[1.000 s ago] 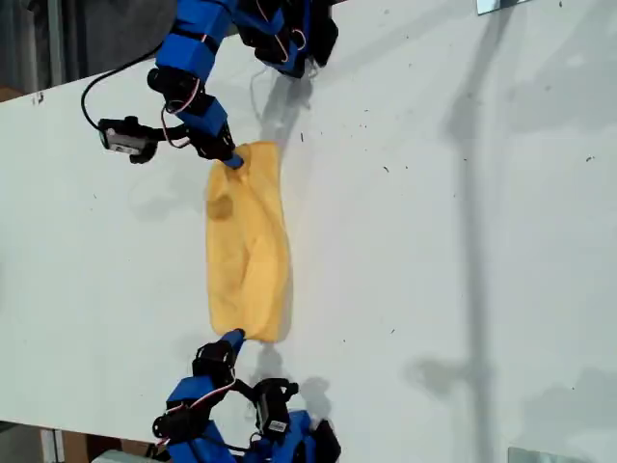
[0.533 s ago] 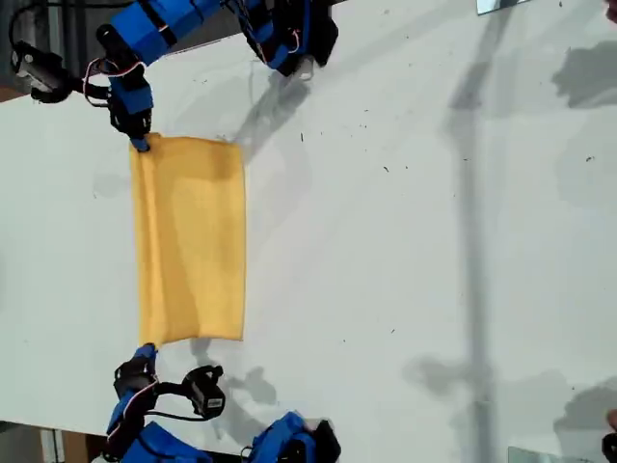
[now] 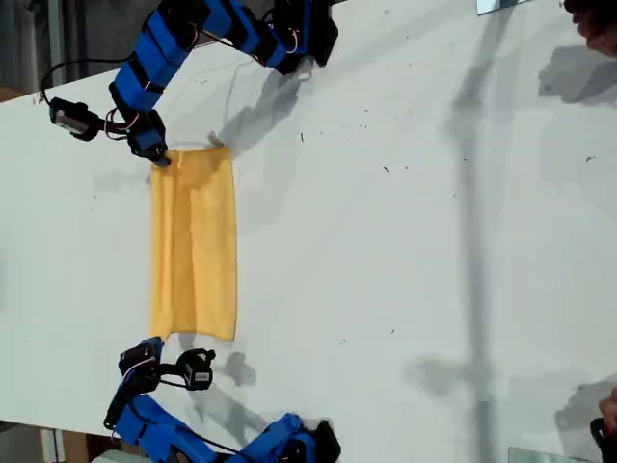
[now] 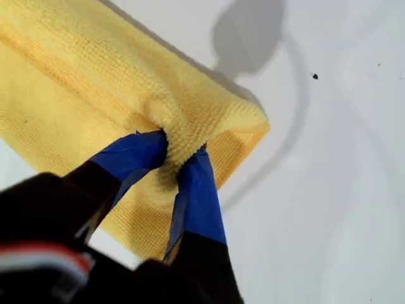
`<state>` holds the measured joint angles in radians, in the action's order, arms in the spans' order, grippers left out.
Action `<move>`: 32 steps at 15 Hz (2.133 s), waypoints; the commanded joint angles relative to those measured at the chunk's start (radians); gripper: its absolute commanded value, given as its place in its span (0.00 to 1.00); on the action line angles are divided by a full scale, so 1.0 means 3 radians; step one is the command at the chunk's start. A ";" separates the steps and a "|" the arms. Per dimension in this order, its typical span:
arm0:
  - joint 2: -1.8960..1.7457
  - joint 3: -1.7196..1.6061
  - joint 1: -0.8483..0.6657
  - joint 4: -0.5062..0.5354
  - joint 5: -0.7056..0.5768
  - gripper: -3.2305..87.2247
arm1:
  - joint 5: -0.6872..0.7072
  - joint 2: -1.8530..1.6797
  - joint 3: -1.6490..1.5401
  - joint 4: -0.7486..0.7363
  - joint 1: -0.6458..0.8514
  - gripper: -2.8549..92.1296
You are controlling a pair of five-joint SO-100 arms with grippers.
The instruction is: Grasp corners of a square towel and fold twice.
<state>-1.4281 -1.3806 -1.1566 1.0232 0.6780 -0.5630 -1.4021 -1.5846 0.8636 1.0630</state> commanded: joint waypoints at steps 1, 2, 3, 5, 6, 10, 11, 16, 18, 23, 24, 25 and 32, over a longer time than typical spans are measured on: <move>-0.0440 -0.0235 0.0036 0.0005 0.0005 0.02 | 0.0061 -0.0445 -0.0061 0.0102 -0.0056 0.03; -0.0685 -0.0476 0.0102 0.0020 0.0036 0.02 | 0.0061 -0.0675 -0.0261 0.0118 -0.0123 0.03; -0.0926 -0.0772 0.0174 0.0000 0.0061 0.02 | 0.0036 -0.0885 -0.0455 0.0133 -0.0199 0.03; -0.1176 -0.1355 0.0235 -0.0189 0.0112 0.02 | -0.0031 -0.1140 -0.0828 0.0133 -0.0389 0.03; -0.1232 -0.1539 0.0271 -0.0251 0.0153 0.02 | -0.0102 -0.1217 -0.1043 0.0097 -0.0465 0.03; -0.1406 -0.1943 0.0409 -0.0460 0.0169 0.02 | -0.0215 -0.1360 -0.1539 -0.0051 -0.0665 0.03; -0.1391 -0.1943 0.0414 -0.0476 0.0159 0.02 | -0.0215 -0.1335 -0.1534 -0.0077 -0.0634 0.03; -0.1396 -0.1882 0.0465 -0.0424 0.0051 0.17 | -0.0261 -0.1232 -0.1529 -0.0092 -0.0608 0.32; -0.1406 -0.1846 0.0450 -0.0363 0.0051 0.19 | -0.0261 -0.1253 -0.1529 -0.0061 -0.0562 0.36; -0.1774 -0.2050 0.0353 -0.0368 0.0041 0.15 | -0.0297 -0.1606 -0.1698 0.0041 -0.0373 0.37; -0.1892 -0.2158 0.0332 -0.0424 0.0046 0.15 | -0.0363 -0.1882 -0.1861 0.0066 -0.0261 0.34; -0.1912 -0.2173 0.0332 -0.0445 0.0046 0.15 | -0.0404 -0.2153 -0.2035 0.0056 -0.0169 0.32; -0.1815 -0.2158 0.0317 -0.0491 0.0056 0.15 | -0.0174 -0.0568 -0.0818 0.0261 -0.0205 0.46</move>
<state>-1.9543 -2.0371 -1.0431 0.8912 0.6903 -0.6458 -1.7411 -2.0310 0.9173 1.0017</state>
